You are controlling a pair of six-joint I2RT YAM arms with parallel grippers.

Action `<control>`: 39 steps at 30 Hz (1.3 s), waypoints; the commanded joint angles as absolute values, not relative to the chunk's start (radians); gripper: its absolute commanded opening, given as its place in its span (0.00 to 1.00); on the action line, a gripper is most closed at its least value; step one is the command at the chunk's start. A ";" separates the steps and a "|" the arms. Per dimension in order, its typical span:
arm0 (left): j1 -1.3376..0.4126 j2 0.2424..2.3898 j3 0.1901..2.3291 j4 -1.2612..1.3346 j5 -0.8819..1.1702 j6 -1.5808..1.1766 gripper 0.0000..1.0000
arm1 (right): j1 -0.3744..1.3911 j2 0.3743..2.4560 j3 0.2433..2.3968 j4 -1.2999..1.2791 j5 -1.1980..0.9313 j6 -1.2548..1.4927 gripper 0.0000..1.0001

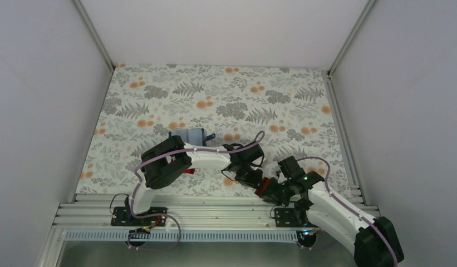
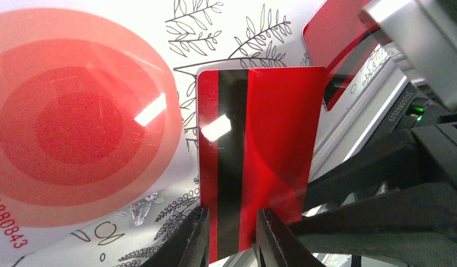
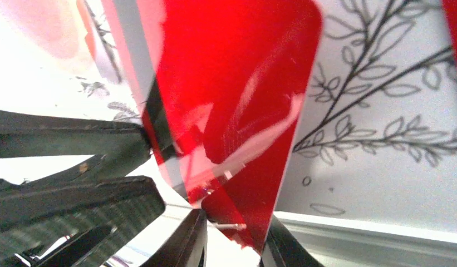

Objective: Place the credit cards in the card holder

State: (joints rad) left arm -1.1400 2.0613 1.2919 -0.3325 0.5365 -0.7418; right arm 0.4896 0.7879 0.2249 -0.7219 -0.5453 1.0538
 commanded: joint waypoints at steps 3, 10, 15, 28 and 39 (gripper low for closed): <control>-1.172 2.095 1.261 -0.367 0.552 -0.750 0.23 | 0.477 0.762 0.322 -0.692 -0.507 1.013 0.20; -1.171 2.077 1.273 -0.384 0.525 -0.746 0.23 | 0.477 0.781 0.331 -0.701 -0.512 0.989 0.08; -1.144 1.999 1.283 -0.435 0.438 -0.751 0.23 | 0.477 0.801 0.361 -0.721 -0.497 0.956 0.04; -0.771 1.592 1.227 -0.523 0.415 -0.573 0.36 | 0.477 1.147 0.824 -0.580 -0.641 0.539 0.04; -0.427 1.458 1.181 -0.313 0.904 -0.474 0.59 | 0.474 1.431 1.207 -0.449 -1.075 0.373 0.04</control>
State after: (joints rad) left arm -0.4541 1.4895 1.1786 -0.4191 0.6842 -0.5266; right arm 0.4793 1.3800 1.1339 -0.5270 -0.8600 0.4423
